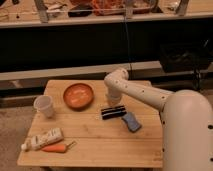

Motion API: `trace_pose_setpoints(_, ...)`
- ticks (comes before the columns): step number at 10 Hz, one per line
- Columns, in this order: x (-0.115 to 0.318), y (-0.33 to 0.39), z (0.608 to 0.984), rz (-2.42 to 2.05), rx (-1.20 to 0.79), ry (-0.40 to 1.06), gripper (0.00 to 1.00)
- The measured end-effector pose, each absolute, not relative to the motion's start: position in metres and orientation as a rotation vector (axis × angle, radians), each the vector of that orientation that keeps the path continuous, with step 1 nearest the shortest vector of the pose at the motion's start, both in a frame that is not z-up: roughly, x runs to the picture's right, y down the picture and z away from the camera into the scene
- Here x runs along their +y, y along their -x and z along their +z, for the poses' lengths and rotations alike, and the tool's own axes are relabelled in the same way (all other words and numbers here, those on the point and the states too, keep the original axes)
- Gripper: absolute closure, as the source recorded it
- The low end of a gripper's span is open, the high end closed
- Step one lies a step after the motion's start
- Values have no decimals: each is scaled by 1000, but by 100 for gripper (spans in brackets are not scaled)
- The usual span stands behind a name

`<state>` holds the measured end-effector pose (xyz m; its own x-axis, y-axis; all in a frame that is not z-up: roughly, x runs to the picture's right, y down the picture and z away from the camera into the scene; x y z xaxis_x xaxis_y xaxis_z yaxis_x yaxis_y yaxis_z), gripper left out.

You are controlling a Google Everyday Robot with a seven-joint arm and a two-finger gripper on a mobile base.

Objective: Push the eraser across the table

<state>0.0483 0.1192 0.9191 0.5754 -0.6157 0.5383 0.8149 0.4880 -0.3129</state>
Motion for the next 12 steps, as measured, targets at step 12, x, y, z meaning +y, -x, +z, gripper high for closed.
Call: trace_pose_setpoints(12, 178, -45, 879, -991, -440, 631, 100)
